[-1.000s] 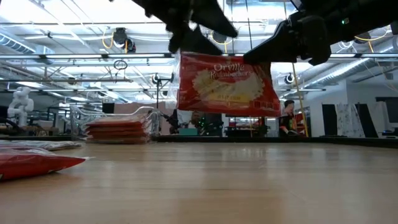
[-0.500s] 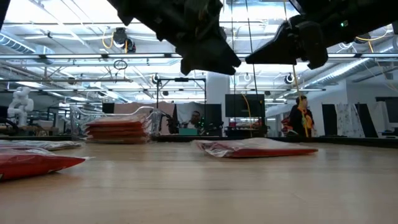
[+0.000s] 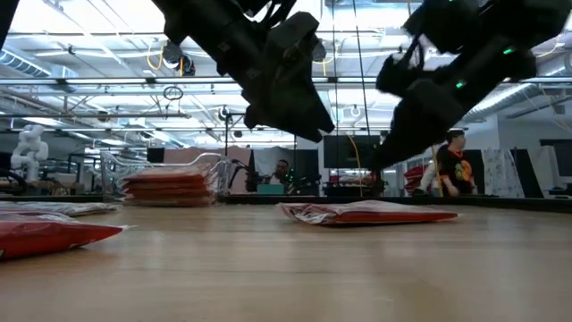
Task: Sort popcorn bags into baskets
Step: Put the red popcorn bag into the transparent bin
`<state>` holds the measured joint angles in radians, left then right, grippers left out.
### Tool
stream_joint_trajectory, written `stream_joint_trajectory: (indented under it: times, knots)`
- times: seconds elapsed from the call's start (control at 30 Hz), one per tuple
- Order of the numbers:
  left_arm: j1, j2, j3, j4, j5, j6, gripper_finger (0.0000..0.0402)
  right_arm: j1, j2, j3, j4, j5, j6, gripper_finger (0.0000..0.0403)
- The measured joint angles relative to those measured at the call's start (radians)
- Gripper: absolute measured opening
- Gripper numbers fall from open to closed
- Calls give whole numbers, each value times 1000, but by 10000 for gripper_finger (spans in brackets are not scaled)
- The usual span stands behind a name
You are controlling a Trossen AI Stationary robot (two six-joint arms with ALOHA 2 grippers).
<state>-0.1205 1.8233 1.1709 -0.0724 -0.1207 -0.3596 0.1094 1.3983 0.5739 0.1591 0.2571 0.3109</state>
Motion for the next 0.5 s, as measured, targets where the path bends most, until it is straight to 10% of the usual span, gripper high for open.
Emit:
stream_joint_trajectory:
  times: [0.5]
  knots:
    - [-38,17,0,24,-100,-32,197,-241,151,0,13,-413,-145,211]
